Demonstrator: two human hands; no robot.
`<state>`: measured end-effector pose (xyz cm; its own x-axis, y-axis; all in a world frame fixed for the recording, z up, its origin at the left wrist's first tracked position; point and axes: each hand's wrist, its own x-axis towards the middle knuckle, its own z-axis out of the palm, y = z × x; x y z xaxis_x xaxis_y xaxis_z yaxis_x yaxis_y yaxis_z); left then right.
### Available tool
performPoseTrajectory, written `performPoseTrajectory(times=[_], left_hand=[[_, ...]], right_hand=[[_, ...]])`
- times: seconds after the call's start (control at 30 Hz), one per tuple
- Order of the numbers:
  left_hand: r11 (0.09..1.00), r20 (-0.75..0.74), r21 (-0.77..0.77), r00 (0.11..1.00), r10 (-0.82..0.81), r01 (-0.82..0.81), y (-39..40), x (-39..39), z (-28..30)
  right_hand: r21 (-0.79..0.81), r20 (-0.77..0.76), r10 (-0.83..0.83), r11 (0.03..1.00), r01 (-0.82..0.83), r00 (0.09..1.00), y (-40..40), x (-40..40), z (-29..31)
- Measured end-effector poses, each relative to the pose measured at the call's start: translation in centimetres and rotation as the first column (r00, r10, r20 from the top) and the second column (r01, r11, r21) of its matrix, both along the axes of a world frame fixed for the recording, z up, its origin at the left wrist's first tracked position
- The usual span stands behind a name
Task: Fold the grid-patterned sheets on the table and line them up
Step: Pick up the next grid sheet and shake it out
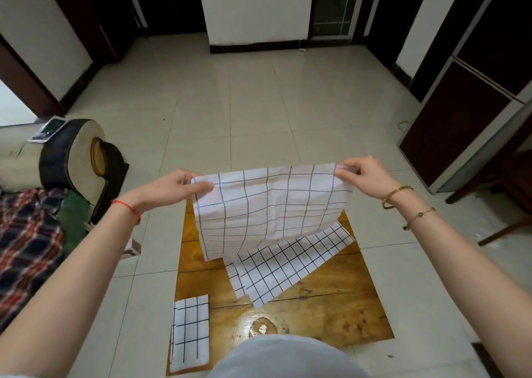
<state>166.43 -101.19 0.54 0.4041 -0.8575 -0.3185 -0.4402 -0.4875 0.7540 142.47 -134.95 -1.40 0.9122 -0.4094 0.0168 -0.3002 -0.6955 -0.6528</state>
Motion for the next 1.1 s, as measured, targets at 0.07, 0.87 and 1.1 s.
performPoseTrajectory(times=[0.07,0.87,1.1], left_hand=[[0.999,-0.044,0.014,0.999,0.029,-0.029,0.0,0.3,0.2],[0.885,0.021,0.007,0.885,0.464,-0.465,-7.1,9.0,-15.5],[0.856,0.061,-0.004,0.854,0.517,-0.517,-7.6,8.1,-19.1]], right_hand=[[0.094,-0.002,0.000,0.996,0.001,1.000,-0.2,0.5,-0.2],[0.113,-0.181,-0.331,0.929,0.353,0.926,-5.7,13.8,-15.3],[0.081,-0.245,-0.307,0.939,0.335,0.920,-6.5,13.4,-18.7]])
